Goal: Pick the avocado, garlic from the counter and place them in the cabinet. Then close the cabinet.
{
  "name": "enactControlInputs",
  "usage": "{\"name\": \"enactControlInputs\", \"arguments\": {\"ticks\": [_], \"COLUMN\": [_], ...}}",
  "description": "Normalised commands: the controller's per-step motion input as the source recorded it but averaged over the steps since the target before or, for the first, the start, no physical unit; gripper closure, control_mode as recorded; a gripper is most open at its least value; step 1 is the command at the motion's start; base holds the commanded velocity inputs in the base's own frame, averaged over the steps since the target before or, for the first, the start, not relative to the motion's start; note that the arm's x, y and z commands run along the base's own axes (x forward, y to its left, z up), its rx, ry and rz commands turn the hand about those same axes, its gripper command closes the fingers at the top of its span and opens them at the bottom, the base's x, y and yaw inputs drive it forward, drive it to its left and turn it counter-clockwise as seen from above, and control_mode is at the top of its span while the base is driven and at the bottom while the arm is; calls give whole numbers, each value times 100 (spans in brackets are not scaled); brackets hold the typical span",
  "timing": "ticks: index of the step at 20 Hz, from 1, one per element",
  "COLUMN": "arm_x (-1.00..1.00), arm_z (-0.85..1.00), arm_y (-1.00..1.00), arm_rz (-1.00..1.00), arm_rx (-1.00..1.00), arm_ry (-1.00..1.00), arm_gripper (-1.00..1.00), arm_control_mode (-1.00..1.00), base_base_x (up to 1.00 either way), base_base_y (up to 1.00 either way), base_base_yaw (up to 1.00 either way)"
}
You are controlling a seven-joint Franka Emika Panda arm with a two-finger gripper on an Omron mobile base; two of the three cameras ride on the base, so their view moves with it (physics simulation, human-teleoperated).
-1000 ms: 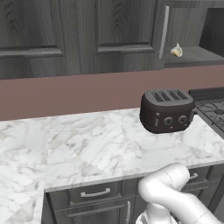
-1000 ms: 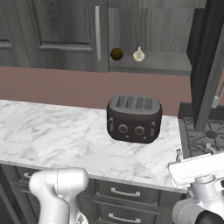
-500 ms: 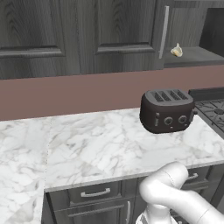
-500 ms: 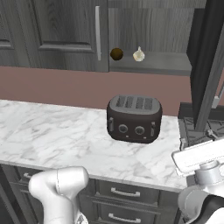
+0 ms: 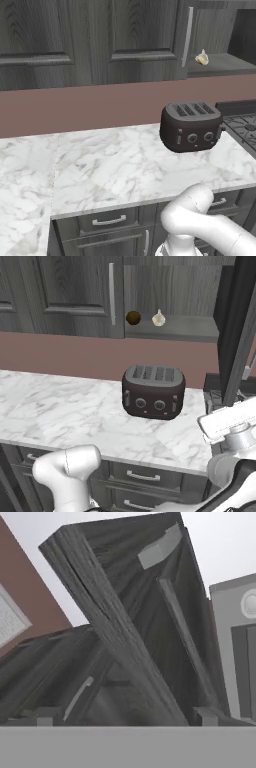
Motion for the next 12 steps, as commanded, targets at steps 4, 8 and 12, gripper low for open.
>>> {"name": "enactControlInputs", "arguments": {"ticks": [4, 8, 12], "arm_x": [18, 8, -2], "arm_z": [39, 45, 53], "arm_y": [0, 0, 14], "arm_rz": [9, 9, 10], "arm_rx": [0, 0, -5], "arm_ry": [1, 0, -7], "arm_gripper": [-100, -100, -100], "arm_control_mode": [-100, -100, -100], "base_base_x": [0, 0, 0], "base_base_y": [0, 0, 0], "base_base_yaw": [0, 0, 0]}}
